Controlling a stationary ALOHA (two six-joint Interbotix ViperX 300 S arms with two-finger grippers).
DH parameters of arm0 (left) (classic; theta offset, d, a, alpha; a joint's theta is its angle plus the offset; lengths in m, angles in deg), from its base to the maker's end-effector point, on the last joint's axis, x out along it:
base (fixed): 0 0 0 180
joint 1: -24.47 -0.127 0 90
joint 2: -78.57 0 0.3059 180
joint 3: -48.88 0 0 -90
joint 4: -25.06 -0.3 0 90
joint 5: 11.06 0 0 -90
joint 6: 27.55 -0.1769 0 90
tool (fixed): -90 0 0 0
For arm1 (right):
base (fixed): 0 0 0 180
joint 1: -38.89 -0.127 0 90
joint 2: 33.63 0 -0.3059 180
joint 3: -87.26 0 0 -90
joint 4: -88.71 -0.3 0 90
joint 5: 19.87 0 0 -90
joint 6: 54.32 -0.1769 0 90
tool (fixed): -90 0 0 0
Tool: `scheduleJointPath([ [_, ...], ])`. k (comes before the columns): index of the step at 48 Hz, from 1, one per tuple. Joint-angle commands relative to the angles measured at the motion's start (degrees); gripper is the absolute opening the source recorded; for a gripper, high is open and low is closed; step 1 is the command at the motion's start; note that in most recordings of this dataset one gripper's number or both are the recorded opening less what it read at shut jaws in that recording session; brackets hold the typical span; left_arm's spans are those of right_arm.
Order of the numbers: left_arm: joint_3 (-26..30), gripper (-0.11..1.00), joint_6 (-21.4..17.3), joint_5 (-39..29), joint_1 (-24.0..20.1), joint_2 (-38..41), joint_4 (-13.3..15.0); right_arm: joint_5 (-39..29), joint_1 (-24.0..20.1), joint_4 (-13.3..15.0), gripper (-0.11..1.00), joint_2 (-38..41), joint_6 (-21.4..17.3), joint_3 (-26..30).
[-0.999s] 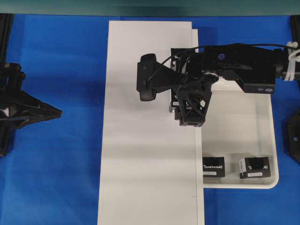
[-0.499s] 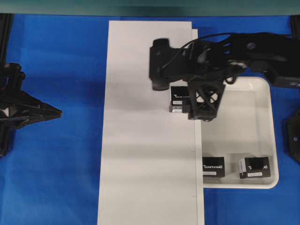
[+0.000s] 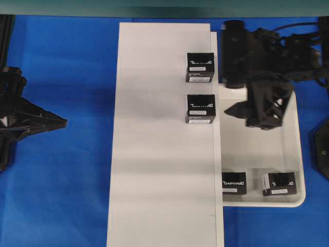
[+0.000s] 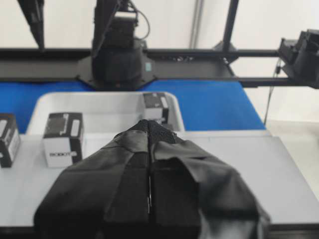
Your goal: Place the box from the white plastic tray onto the white base.
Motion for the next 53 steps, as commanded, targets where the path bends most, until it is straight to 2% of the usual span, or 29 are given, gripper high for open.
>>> scheduleJointPath([
  [1, 1.6, -0.07, 0.0, 0.6, 0.1, 0.3, -0.1, 3.8, -0.2, 0.1, 0.98, -4.0, -0.1, -2.7],
  [12, 1.7, -0.07, 0.0, 0.6, 0.1, 0.3, -0.2, 11.3, -0.2, 0.0, 0.98, -14.9, -0.2, -10.5],
  [27, 1.7, -0.07, 0.0, 0.5, 0.1, 0.3, -0.2, 12.5, 0.0, -0.1, 0.98, -28.4, -0.4, -16.0],
  [53, 1.7, -0.07, 0.1, 0.9, 0.1, 0.3, -0.2, 10.7, 0.0, -0.3, 0.98, -47.1, -4.4, -26.0],
])
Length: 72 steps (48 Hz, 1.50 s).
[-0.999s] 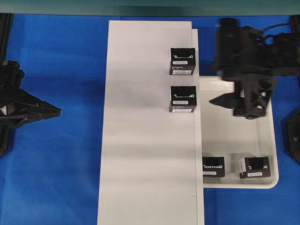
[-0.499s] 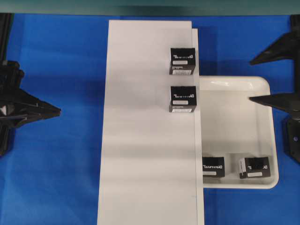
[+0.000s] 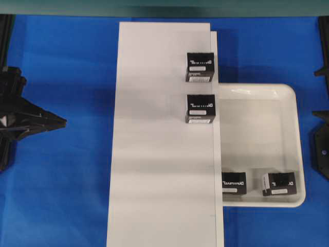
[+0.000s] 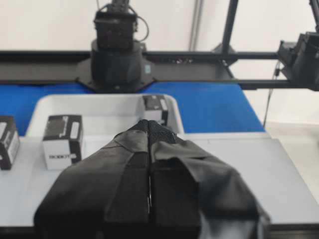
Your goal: Place the box from the white plastic tray onto the white base.
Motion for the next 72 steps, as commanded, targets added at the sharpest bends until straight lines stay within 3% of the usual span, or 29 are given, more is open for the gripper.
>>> scheduleJointPath([
  [1, 1.6, -0.07, 0.1, 0.5, 0.0, 0.3, -0.2, -0.1, 0.0, -0.2, 0.98, -2.0, -0.2, -0.9],
  [16, 1.6, -0.07, 0.1, 0.4, 0.1, 0.4, -0.1, 0.1, 0.0, -0.2, 0.98, -6.1, -0.4, -2.7],
  [72, 1.6, -0.07, 0.2, -0.2, 0.0, 1.8, -0.2, -0.4, -0.3, -0.8, 0.98, -6.9, -1.1, -5.3],
])
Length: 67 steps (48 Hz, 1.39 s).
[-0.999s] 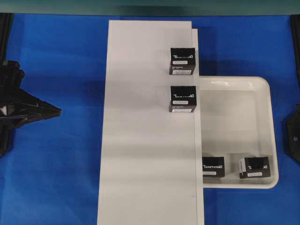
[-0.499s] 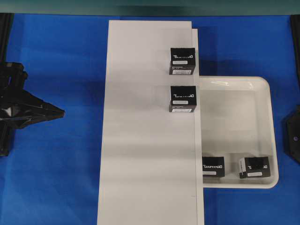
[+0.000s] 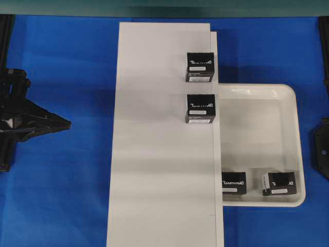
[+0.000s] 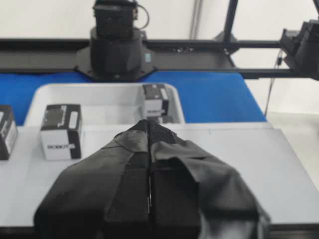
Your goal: Place the box from the white plastic tray onto the white base.
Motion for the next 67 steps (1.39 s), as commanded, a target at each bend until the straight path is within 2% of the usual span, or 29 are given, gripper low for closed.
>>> scheduleJointPath([
  [1, 1.7, -0.07, 0.1, 0.3, 0.1, 0.4, -0.2, 0.4, -0.4, -0.4, 0.98, 0.2, -0.1, 0.1],
  [67, 1.7, -0.07, -0.2, 0.3, 0.1, 0.3, -0.2, 0.3, -0.6, -0.5, 0.98, 0.2, -0.3, -1.4],
])
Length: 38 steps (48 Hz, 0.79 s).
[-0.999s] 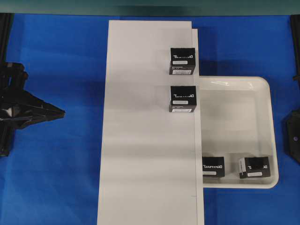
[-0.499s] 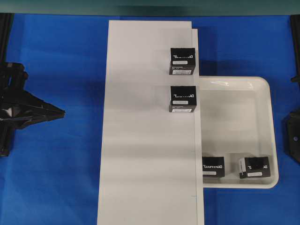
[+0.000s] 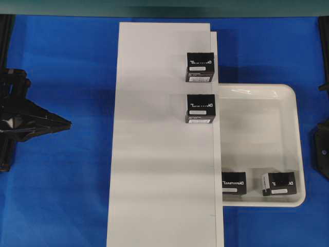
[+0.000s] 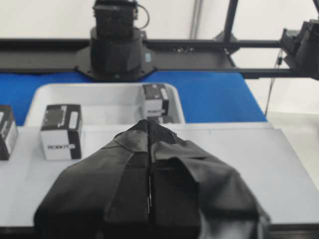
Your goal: Place the box from the white plastic tray onto the white base.
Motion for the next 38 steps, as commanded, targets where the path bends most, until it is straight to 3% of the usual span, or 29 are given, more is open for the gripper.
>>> scheduleJointPath([
  [1, 1.6, -0.07, 0.1, 0.3, 0.0, 0.3, -0.2, 0.2, 0.1, -0.2, 0.98, 0.2, -0.1, 0.4],
  [38, 1.6, -0.07, 0.2, 0.3, 0.0, 0.4, -0.1, -1.1, 0.1, -0.2, 0.98, -0.5, -0.2, 0.4],
])
